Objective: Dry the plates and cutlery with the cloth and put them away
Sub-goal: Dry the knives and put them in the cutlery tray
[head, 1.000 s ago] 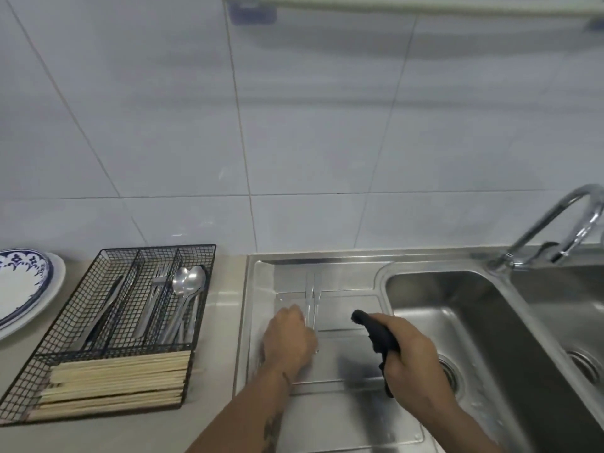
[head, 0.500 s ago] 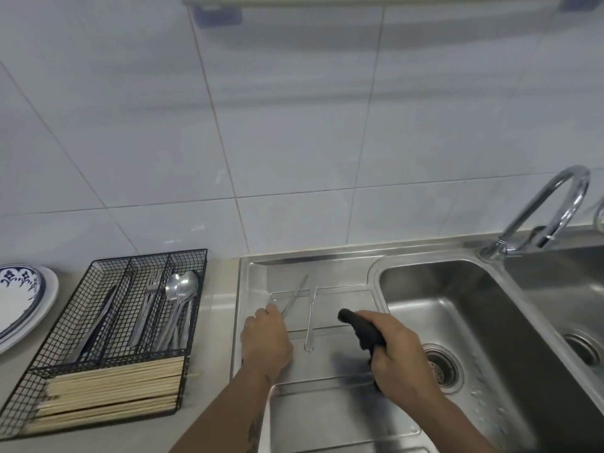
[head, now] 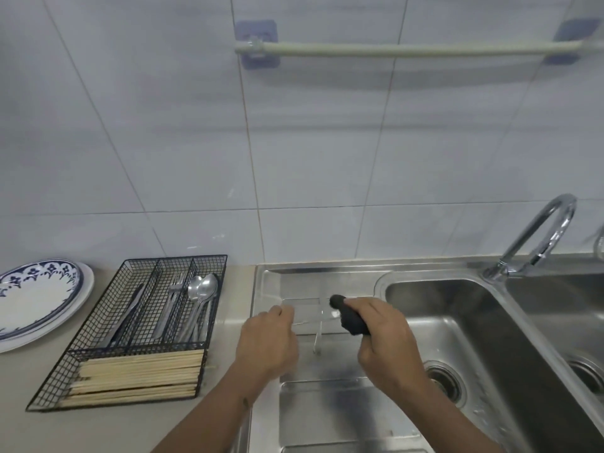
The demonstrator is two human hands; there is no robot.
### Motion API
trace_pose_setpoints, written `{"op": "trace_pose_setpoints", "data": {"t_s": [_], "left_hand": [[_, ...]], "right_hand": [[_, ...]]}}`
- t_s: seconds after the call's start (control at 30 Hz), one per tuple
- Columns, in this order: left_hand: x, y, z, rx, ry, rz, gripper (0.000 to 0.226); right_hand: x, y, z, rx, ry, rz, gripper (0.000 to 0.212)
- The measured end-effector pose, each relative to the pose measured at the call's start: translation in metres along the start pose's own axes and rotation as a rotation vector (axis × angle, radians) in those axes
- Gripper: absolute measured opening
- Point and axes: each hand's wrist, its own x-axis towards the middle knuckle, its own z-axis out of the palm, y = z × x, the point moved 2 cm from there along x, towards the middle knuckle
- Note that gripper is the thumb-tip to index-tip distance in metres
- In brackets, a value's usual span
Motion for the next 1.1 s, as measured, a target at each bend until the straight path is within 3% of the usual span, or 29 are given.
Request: {"op": "trace_pose_setpoints", "data": {"t_s": [0.13, 0.23, 0.37, 0.53, 0.67, 0.77, 0.93, 1.03, 1.1], "left_hand": [[-0.017, 0.01, -0.019, -0.04, 0.122, 0.112, 0.01], [-0.025, 0.01, -0.037, -0.053, 0.214, 0.159, 0.012], [-0.034, 0.013, -0.051, -0.048, 0.238, 0.195, 0.015], [-0.031, 0.027, -0.071, -0.137, 0.33, 0.217, 0.009], [-0.031, 0.024, -0.074, -0.084, 0.219, 0.217, 0.018], [-0.028, 0.016, -0.071, -0.101, 0.107, 0.159, 0.022], [-0.021, 0.021, -0.069, -0.172, -0.041, 0.116, 0.028], [-0.018, 0.03, -0.071, -0.293, -0.064, 0.097, 0.018], [-0.017, 0.029, -0.072, -0.346, -0.081, 0.074, 0.023]], "right_hand": [[0.0, -0.022, 0.005, -0.253, -0.041, -0.206, 0.054], [-0.015, -0.01, 0.008, -0.367, -0.147, -0.13, 0.065], [-0.019, -0.004, -0.004, -0.374, -0.088, -0.053, 0.069], [-0.016, -0.027, -0.014, -0.278, -0.019, -0.203, 0.073], [-0.012, 0.005, -0.035, -0.23, -0.079, 0.028, 0.059], [0.0, 0.02, -0.049, -0.201, -0.062, 0.15, 0.065], [0.014, -0.016, -0.042, -0.135, 0.063, -0.022, 0.07], [0.002, -0.035, -0.018, -0.212, 0.041, -0.248, 0.063], [-0.006, -0.026, -0.008, -0.293, -0.013, -0.265, 0.063]]}}
